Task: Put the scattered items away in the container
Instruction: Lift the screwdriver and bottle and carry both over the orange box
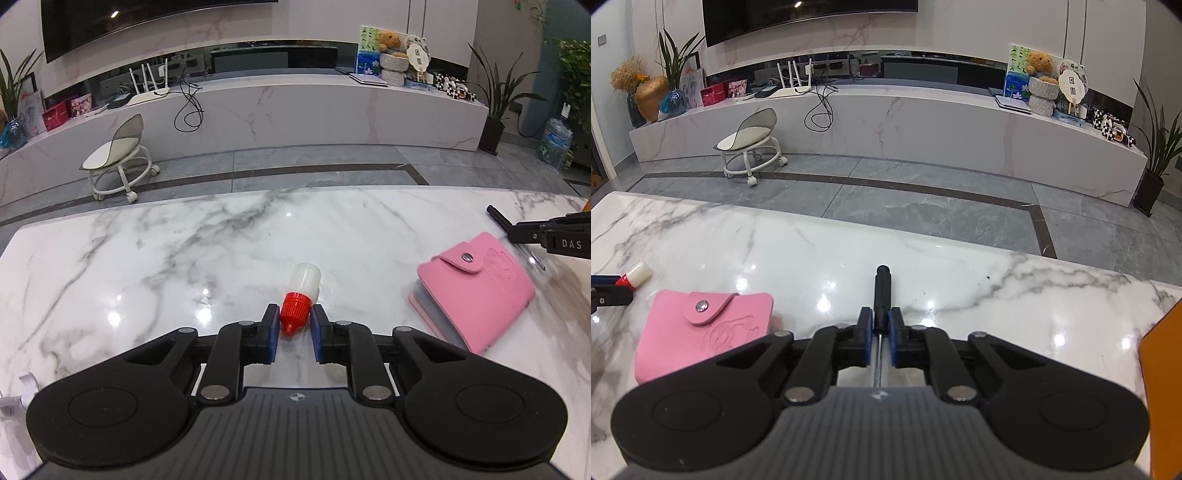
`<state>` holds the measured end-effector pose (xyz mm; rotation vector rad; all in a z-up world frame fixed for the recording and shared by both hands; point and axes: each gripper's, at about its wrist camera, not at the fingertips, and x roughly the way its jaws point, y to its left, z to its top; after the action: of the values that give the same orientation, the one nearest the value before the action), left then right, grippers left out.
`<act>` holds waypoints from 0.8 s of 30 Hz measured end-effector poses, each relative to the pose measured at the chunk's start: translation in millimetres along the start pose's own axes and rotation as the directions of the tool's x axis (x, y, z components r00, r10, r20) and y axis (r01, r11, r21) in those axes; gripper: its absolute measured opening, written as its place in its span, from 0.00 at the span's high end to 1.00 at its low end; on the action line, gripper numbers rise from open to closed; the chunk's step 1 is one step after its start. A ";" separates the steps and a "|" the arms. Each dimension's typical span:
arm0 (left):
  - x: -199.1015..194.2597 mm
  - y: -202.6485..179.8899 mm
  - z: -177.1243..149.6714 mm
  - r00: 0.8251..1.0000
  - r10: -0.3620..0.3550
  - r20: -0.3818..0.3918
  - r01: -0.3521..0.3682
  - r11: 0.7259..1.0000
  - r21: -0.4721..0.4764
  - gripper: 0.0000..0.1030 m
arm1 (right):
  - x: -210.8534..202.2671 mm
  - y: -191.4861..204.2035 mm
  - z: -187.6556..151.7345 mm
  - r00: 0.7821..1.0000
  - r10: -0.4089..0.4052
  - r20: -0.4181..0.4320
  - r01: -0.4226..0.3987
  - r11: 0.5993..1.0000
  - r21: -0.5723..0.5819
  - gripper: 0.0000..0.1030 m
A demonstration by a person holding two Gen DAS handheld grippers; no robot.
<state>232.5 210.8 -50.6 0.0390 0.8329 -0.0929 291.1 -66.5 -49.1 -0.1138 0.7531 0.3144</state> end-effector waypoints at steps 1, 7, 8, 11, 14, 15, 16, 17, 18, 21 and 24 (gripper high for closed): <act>-0.7 0.0 -0.4 1.000 -0.004 -0.002 0.005 1.000 0.001 0.80 | -1.0 -0.1 -0.4 1.000 -0.001 -0.001 0.001 1.000 0.000 0.90; -7.5 0.2 -2.3 1.000 -0.025 -0.013 0.025 1.000 0.002 0.82 | -9.4 -1.0 0.9 1.000 -0.007 0.003 0.007 1.000 -0.004 0.90; -9.2 -0.2 -2.4 1.000 -0.026 -0.013 0.026 1.000 0.004 0.82 | -11.8 -1.2 1.9 1.000 -0.008 0.006 0.008 1.000 -0.004 0.90; -16.6 -2.3 -1.1 1.000 -0.023 -0.005 0.023 1.000 0.012 0.82 | -20.7 -2.3 5.3 1.000 -0.010 0.019 0.011 1.000 -0.007 0.90; -25.2 -5.1 1.6 1.000 -0.024 0.007 0.024 1.000 0.017 0.83 | -31.5 -4.2 7.5 0.999 -0.015 0.029 0.016 1.000 -0.008 0.90; -28.6 -6.3 2.6 1.000 -0.024 0.012 0.024 1.000 0.020 0.83 | -35.4 -4.1 7.7 0.999 -0.017 0.033 0.018 1.000 -0.009 0.90; -32.1 -7.6 3.3 1.000 -0.023 0.019 0.023 0.999 0.023 0.83 | -39.7 -5.0 8.5 0.999 -0.019 0.037 0.020 1.000 -0.011 0.90; -35.6 -8.9 4.1 0.999 -0.022 0.027 0.021 0.999 0.027 0.83 | -43.9 -5.9 9.3 0.999 -0.022 0.041 0.022 1.000 -0.012 0.90; -39.5 -10.3 5.2 0.999 -0.022 0.034 0.021 0.999 0.030 0.83 | -48.0 -7.0 10.1 0.999 -0.024 0.045 0.024 1.000 -0.012 0.90; -52.4 -14.9 9.7 0.998 -0.021 0.056 0.019 0.999 0.041 0.83 | -62.6 -10.5 13.3 0.998 -0.032 0.061 0.033 0.999 -0.011 0.90; -66.3 -19.1 13.7 0.997 -0.019 0.080 0.015 0.999 0.048 0.83 | -77.4 -13.0 16.5 0.996 -0.040 0.078 0.041 0.999 -0.012 0.90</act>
<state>196.3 195.2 7.8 0.0727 0.7504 -0.1292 253.0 -93.9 16.0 -0.1285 0.6710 0.2839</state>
